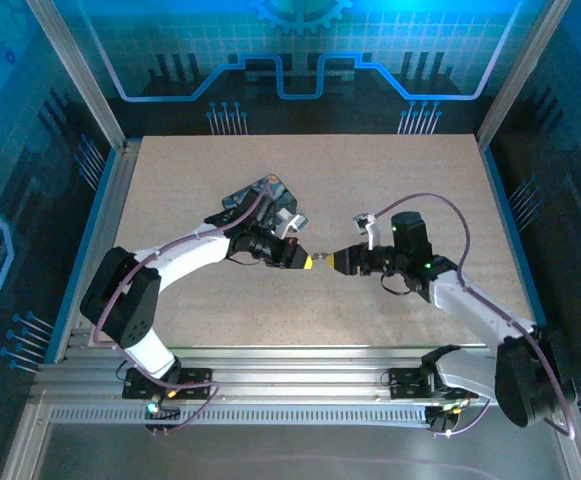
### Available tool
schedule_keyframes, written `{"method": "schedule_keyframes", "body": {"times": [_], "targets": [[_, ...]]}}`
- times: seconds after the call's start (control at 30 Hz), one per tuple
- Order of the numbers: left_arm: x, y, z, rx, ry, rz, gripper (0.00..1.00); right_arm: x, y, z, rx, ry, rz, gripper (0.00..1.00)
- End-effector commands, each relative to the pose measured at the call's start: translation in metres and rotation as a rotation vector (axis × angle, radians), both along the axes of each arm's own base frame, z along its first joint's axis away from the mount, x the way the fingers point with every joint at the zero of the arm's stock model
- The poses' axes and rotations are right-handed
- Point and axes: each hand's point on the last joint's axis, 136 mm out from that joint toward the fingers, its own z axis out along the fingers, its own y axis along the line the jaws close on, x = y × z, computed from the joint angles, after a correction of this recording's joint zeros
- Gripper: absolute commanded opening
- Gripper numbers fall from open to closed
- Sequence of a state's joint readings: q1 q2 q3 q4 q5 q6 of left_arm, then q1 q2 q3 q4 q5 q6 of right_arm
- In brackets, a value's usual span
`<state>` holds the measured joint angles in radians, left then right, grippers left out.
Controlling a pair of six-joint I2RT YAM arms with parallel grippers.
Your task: Unlock a padlock with a key
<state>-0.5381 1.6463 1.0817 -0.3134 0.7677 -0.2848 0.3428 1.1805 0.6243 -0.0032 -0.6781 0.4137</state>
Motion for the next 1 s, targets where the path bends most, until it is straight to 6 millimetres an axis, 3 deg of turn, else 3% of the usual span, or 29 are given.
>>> {"method": "schedule_keyframes", "body": {"times": [0.0,0.4,0.97], "targets": [[-0.014,-0.006,0.012,-0.04,-0.013,-0.105,0.0,-0.009,0.009,0.006,0.04,-0.022,0.143,0.52],[-0.028,-0.013,0.026,-0.056,-0.015,-0.183,0.0,-0.011,0.022,0.015,0.11,-0.073,0.279,0.47],[-0.032,-0.013,0.024,-0.066,-0.017,-0.199,0.0,-0.017,0.028,0.007,0.144,-0.019,0.354,0.23]]}}
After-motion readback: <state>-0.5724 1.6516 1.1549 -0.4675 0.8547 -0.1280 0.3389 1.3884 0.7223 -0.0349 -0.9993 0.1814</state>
